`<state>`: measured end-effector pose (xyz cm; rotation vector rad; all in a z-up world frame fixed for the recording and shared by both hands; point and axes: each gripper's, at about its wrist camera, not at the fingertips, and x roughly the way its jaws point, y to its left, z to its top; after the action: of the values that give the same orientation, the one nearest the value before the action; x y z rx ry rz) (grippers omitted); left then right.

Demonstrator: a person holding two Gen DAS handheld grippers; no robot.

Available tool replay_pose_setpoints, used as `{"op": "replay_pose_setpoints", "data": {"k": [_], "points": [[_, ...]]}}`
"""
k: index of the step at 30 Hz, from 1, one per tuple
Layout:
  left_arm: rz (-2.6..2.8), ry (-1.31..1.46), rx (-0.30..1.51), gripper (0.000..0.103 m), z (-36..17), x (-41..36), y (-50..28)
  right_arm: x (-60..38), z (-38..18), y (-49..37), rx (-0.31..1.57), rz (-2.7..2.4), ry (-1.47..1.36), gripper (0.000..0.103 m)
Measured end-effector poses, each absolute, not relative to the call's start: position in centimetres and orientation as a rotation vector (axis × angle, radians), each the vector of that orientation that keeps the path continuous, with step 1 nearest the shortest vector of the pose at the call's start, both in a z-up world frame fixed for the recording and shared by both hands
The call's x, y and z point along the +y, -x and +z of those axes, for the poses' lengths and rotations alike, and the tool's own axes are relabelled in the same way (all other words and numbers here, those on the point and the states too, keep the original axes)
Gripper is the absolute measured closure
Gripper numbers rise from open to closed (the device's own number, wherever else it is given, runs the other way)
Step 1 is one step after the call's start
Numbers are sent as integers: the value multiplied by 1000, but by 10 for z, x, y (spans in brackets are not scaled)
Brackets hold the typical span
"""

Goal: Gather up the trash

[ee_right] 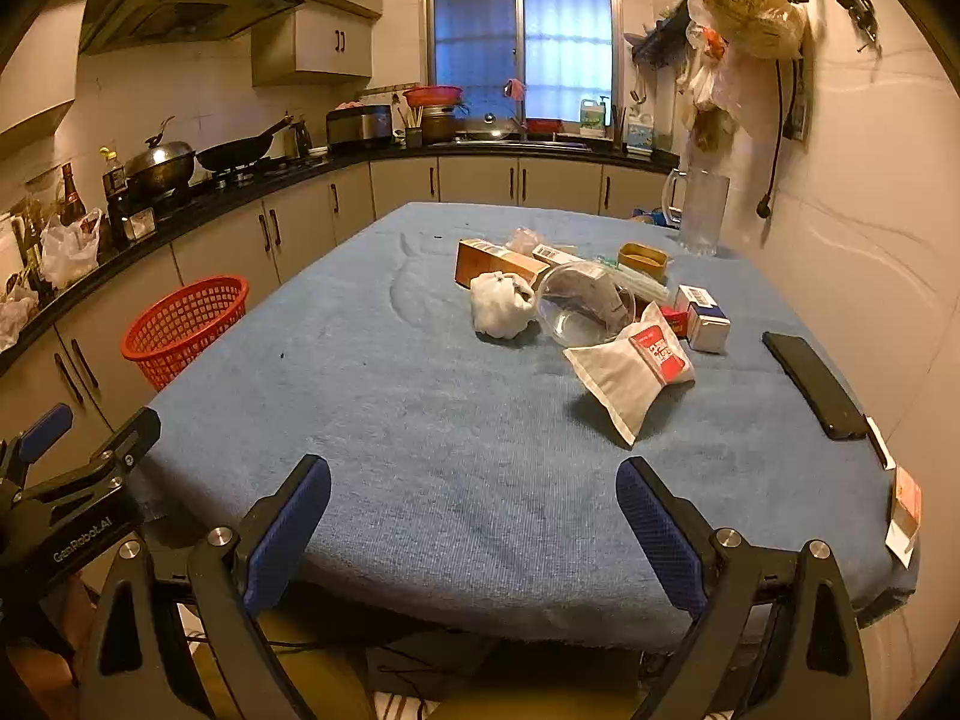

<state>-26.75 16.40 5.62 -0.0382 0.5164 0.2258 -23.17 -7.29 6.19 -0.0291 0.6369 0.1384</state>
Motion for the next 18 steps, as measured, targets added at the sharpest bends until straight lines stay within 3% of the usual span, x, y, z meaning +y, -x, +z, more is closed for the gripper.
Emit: {"op": "replay_pose_setpoints", "data": {"k": [18], "points": [[204, 20, 532, 0, 55, 160, 266, -83, 57, 229, 656, 127, 12, 5]]}}
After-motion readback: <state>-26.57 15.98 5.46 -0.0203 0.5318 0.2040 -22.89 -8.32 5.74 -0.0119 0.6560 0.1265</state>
